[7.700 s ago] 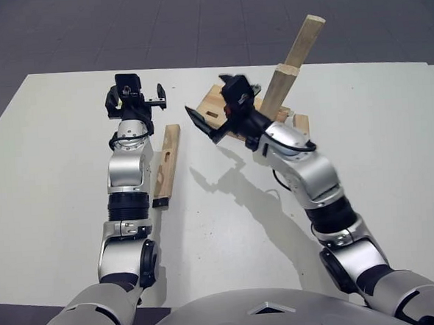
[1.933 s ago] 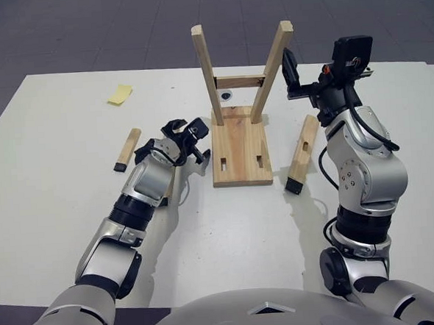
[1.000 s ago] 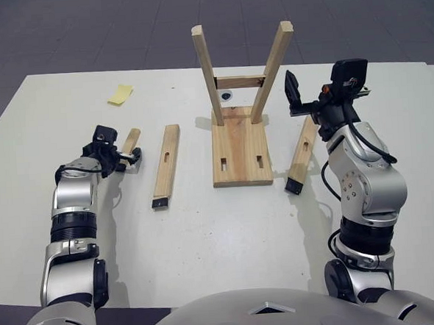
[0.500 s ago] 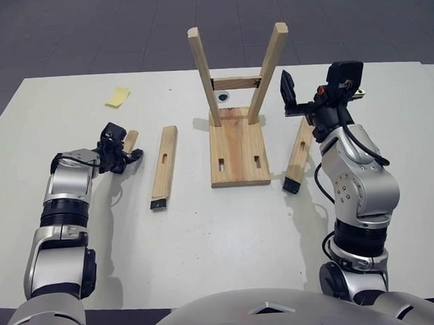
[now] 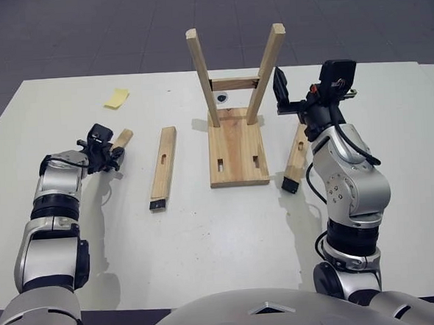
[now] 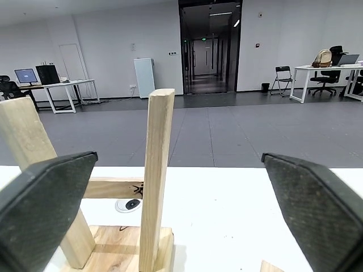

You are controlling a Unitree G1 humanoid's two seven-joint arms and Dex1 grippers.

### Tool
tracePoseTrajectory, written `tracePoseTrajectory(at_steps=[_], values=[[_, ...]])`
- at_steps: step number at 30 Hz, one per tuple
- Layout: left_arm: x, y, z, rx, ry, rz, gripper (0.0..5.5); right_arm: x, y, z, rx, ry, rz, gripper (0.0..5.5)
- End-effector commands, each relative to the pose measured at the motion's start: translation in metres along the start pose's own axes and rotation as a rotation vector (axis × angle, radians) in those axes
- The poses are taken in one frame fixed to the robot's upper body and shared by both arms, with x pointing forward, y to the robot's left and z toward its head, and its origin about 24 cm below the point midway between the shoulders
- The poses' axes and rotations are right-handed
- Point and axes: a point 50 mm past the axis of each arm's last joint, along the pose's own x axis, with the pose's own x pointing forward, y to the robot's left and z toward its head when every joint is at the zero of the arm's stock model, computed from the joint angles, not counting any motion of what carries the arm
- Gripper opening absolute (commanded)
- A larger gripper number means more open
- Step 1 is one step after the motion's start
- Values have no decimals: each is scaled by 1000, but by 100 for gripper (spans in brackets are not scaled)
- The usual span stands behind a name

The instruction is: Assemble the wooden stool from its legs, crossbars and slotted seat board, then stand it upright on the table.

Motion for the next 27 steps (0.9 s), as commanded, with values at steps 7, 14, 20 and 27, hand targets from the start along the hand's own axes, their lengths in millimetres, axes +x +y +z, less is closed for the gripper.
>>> tracePoseTrajectory(at_steps=[7,14,20,27], values=[[-74,-53,160,-27,-974,-16,129,3,1,57,561,-234,251,540],[-108,-114,191,267,-1161,-153,129,1,44,94,552,-299,549,540],[-113,-142,197,376,-1207,-264,129,16,55,90,594,-236,590,540],[-112,-152,195,409,-1205,-315,129,17,70,81,617,-182,632,464]])
